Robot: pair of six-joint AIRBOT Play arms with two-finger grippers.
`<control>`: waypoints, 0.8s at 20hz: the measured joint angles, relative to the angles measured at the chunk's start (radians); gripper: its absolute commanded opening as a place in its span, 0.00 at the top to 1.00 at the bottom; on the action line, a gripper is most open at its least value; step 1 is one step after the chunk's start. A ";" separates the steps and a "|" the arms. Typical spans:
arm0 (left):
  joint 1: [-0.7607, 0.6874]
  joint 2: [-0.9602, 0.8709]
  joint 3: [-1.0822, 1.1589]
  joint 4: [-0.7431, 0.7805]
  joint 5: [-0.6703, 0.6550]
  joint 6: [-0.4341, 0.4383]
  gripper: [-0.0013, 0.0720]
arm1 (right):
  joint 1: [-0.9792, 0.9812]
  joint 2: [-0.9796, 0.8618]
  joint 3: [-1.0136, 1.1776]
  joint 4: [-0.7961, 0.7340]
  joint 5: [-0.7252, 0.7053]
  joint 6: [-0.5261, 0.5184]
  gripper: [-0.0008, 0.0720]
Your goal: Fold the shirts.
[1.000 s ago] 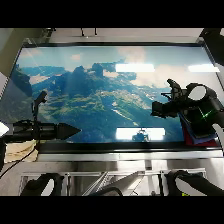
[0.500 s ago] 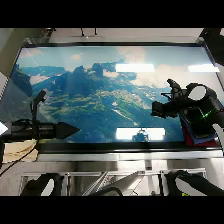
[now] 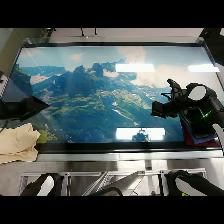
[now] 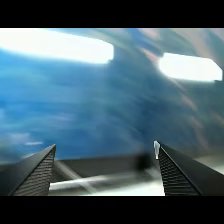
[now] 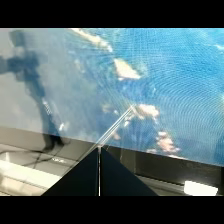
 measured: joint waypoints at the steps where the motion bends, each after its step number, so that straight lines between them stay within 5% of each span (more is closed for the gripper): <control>1: 0.049 -0.031 0.023 0.056 0.006 -0.017 0.03 | 0.000 0.000 0.000 0.000 0.000 0.000 0.96; 7: 0.332 -0.219 -0.016 0.365 0.035 -0.067 0.03 | 0.000 0.000 0.000 0.000 0.000 0.000 0.96; 15: 0.503 -0.446 -0.108 0.462 0.189 -0.039 0.03 | 0.000 0.000 0.000 0.000 0.000 0.000 0.96; 16: 0.497 -0.468 -0.110 0.464 0.203 -0.033 0.17 | 0.000 0.000 0.000 0.000 0.000 0.000 0.96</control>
